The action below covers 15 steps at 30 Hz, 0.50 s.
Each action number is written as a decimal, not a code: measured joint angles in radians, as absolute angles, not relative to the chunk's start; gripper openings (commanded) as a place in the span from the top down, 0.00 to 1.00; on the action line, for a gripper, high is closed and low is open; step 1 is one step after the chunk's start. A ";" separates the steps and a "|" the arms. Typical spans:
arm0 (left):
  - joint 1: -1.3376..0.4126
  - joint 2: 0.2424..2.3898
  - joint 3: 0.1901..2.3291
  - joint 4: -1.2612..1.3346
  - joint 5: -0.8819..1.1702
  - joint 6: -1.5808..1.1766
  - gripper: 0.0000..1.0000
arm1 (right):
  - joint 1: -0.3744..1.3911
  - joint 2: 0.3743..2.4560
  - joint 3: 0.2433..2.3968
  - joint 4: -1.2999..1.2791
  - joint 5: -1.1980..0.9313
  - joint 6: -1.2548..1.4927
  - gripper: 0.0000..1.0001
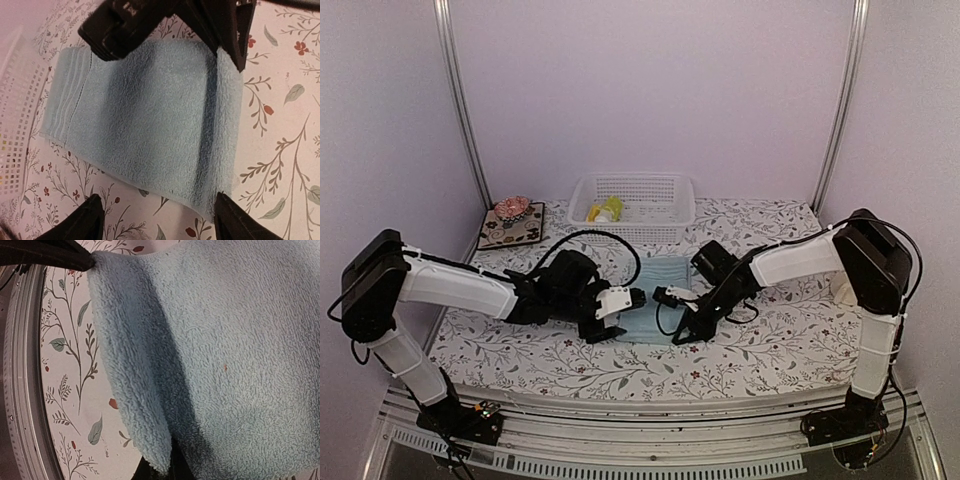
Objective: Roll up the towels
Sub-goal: Roll the towel at the center of the board.
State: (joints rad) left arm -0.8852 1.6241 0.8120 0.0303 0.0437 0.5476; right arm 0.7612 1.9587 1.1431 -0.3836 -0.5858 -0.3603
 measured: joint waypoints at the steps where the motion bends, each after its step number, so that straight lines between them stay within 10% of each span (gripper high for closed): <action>1: -0.886 1.624 0.809 0.041 0.044 0.550 0.24 | 0.754 1.964 1.148 -0.391 -0.598 -0.353 0.94; 15: -0.889 1.637 0.799 0.120 0.054 0.576 0.24 | 0.697 2.033 1.222 -0.476 -0.698 -0.292 0.93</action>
State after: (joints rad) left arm -0.8894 1.6375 0.7990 0.1200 0.0540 0.5758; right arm 0.6971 2.0331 1.2217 -0.4763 -0.6983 -0.2916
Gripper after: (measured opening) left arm 0.761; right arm 0.068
